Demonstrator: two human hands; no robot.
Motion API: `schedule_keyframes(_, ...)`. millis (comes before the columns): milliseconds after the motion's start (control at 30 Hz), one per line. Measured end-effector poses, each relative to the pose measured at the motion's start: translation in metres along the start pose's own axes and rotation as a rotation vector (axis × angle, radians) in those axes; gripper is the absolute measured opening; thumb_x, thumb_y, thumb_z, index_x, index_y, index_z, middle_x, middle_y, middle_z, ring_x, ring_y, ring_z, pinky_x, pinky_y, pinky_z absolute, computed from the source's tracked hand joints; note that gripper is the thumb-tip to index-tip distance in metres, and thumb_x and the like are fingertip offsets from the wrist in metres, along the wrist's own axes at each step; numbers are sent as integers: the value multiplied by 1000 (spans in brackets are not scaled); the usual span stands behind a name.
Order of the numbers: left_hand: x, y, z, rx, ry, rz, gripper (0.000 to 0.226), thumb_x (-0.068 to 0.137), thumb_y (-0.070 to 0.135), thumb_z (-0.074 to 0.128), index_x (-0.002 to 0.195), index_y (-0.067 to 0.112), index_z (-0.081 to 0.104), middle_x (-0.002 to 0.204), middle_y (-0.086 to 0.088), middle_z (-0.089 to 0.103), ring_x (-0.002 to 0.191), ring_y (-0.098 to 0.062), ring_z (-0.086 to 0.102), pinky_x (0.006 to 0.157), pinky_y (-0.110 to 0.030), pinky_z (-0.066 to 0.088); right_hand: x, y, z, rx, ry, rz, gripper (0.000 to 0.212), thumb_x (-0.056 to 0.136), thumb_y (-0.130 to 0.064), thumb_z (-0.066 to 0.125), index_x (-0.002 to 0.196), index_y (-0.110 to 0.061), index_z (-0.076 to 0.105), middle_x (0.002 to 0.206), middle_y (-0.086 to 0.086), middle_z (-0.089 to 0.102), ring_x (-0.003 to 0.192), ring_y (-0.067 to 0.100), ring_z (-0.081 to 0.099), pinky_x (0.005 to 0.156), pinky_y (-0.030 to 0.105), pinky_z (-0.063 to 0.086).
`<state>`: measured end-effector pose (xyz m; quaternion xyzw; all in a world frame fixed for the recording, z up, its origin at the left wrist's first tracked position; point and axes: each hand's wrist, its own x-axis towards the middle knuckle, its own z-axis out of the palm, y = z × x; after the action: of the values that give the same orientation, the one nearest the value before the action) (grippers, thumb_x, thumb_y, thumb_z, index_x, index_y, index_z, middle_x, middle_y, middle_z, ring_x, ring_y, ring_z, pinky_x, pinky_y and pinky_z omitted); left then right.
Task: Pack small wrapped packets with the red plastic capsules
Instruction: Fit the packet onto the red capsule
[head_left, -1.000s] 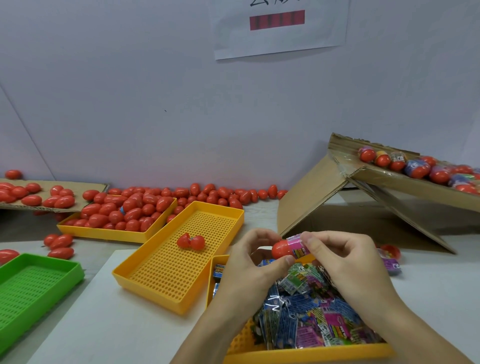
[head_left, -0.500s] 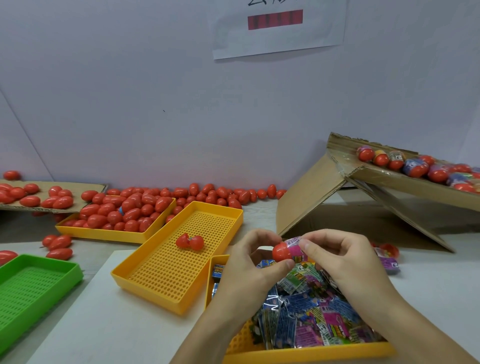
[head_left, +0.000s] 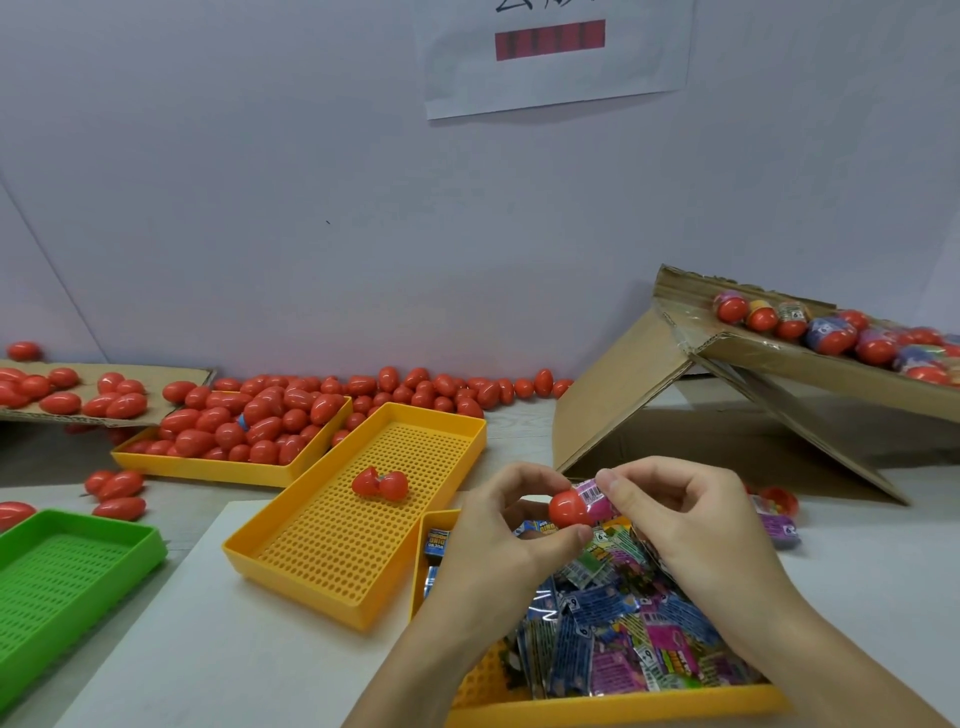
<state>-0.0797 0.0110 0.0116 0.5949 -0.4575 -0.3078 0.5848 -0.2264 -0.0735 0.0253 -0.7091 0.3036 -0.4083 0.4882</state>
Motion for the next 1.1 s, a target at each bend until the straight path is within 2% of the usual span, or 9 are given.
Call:
schedule_keyframes(200,0,0,0,53,5,18,32,79,13,83,103,25,67,103,2,70,94,-11,69,74,-25,59,1,0,0,-45,1,-32,29,73,-51,63,85,-28,78,81,-8,76,82,8,71,80,44,59)
schedule_keyframes(567,1,-1,0,113,19,24,33,79,13,83,104,25,65,104,0,69,90,-13,69,71,-24,59,2,3,0,-55,16,-38,28,74,-50,63,84,-28,78,80,-9,76,81,6,71,78,40,59)
schedule_keyframes(800,1,1,1,132,23,43,32,80,11,81,105,23,65,104,5,68,96,-6,66,70,-17,55,3,6,0,-55,18,-27,27,75,-49,64,84,-27,78,81,-9,76,81,6,71,79,41,59)
schedule_keyframes(1100,0,2,1,161,31,51,33,79,10,82,103,27,66,103,8,68,98,-3,65,80,-25,58,4,9,-1,-63,17,-16,30,73,-52,63,85,-28,78,82,-10,76,82,4,70,77,38,60)
